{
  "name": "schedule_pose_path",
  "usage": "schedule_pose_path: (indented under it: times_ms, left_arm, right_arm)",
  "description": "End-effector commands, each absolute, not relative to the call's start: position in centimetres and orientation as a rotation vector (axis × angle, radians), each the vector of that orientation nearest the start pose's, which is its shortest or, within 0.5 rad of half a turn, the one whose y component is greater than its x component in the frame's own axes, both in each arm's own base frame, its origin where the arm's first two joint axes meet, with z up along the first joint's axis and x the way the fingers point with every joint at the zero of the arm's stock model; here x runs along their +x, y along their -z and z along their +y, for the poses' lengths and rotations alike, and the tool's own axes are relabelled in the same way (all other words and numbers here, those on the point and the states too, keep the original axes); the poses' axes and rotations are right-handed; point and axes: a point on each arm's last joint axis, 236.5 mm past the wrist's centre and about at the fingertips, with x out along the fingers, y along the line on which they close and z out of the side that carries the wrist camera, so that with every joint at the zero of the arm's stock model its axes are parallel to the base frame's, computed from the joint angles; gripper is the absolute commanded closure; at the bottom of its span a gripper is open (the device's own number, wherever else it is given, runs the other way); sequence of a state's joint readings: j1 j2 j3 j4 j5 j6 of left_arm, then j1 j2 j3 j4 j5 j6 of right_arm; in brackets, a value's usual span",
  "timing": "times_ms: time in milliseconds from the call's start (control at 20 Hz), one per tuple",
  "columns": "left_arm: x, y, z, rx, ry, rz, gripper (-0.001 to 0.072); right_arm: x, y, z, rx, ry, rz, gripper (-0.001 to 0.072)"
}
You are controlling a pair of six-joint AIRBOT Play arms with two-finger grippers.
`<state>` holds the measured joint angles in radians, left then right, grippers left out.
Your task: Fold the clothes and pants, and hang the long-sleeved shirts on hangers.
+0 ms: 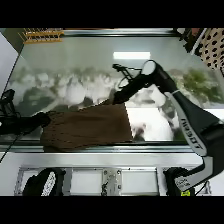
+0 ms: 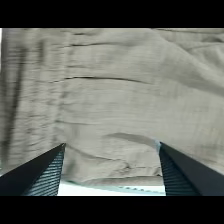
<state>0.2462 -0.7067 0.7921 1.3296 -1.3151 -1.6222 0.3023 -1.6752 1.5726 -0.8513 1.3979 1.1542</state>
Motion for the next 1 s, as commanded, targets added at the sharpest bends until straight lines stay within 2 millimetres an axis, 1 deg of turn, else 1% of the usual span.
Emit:
schedule_pose_path:
  times_ms: [0, 50, 100, 150, 200, 250, 300, 350, 400, 450, 500, 600, 650, 850, 900, 950]
  left_arm:
    - [26.4, -3.9, -2.4, -0.361, -0.005, 1.216, 0.0095]
    - [27.0, -3.7, -3.7, -0.345, 0.035, 1.234, 0.0095]
    - [27.7, -3.5, -5.1, -0.334, 0.075, 1.245, 0.0095]
    - [28.3, -3.3, -6.4, -0.313, 0.11, 1.253, 0.0095]
    - [28.9, -3.1, -7.5, -0.292, 0.139, 1.256, 0.0094]
    - [29.4, -3.0, -8.6, -0.283, 0.159, 1.256, 0.0095]
    - [29.8, -2.9, -9.4, -0.272, 0.177, 1.257, 0.0095]
    - [30.2, -2.8, -10.2, -0.264, 0.192, 1.257, 0.0095]
    - [30.5, -2.7, -10.9, -0.255, 0.206, 1.256, 0.0095]
    - [30.6, -2.6, -11.4, -0.253, 0.212, 1.26, 0.0095]
    - [30.6, -2.3, -11.7, -0.253, 0.216, 1.265, 0.0095]
    - [30.3, -2.0, -12.5, -0.239, 0.232, 1.279, 0.0094]
    - [30.2, -1.9, -12.7, -0.234, 0.238, 1.282, 0.0095]
    - [30.3, -2.0, -12.7, -0.24, 0.234, 1.28, 0.0095]
    - [30.3, -2.0, -12.7, -0.24, 0.235, 1.28, 0.0094]
    - [30.3, -2.0, -12.7, -0.24, 0.235, 1.28, 0.0095]
  right_arm:
    - [36.6, -1.1, 18.3, 0.226, -0.774, 1.334, 0.0577]
    - [36.5, -0.3, 16.0, 0.293, -0.678, 1.317, 0.0604]
    - [35.8, 0.7, 13.9, 0.364, -0.587, 1.317, 0.0621]
    - [34.7, 1.9, 12.4, 0.408, -0.537, 1.331, 0.0617]
    - [33.6, 3.1, 11.5, 0.435, -0.511, 1.355, 0.0509]
    - [32.5, 4.4, 10.9, 0.467, -0.487, 1.391, 0.0168]
    - [31.8, 5.5, 10.6, 0.485, -0.47, 1.415, -0.0008]
    - [31.3, 6.6, 10.6, 0.497, -0.458, 1.438, -0.0004]
    - [31.2, 7.6, 10.7, 0.499, -0.45, 1.454, -0.0004]
    - [31.4, 8.3, 11.4, 0.497, -0.466, 1.457, -0.0004]
    - [31.7, 8.9, 12.4, 0.502, -0.495, 1.451, -0.0003]
    - [32.5, 9.7, 15.5, 0.543, -0.554, 1.426, -0.0002]
    - [32.7, 10.0, 17.4, 0.562, -0.585, 1.415, -0.0002]
    - [32.0, 11.1, 24.4, 0.589, -0.683, 1.421, 0.0]
    - [31.8, 11.1, 25.9, 0.583, -0.708, 1.424, 0.0048]
    - [31.6, 11.0, 27.5, 0.561, -0.74, 1.425, 0.0201]
